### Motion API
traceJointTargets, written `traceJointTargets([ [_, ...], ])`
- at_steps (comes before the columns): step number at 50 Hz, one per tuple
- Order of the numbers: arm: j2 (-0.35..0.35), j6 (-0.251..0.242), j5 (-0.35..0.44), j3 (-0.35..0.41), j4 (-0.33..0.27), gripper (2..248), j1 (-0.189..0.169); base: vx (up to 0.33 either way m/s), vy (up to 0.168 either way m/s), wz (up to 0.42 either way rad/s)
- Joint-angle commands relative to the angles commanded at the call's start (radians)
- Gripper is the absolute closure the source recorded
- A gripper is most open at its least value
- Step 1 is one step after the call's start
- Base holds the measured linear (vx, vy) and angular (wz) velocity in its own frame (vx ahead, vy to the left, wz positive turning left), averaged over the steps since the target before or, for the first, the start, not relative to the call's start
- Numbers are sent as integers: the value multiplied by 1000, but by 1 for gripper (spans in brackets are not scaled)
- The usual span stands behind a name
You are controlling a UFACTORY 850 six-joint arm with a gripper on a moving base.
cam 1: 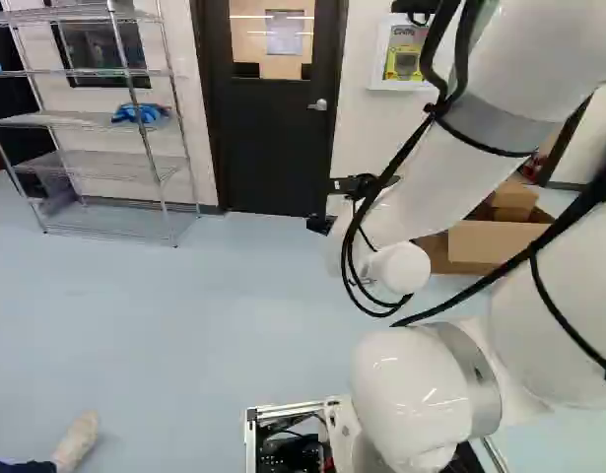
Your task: Open the door and move inside
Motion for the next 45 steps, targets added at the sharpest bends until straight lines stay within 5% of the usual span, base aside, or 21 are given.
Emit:
traceJointTargets([
  [45,0,0,0,0,0,3,0,15,1,-2],
])
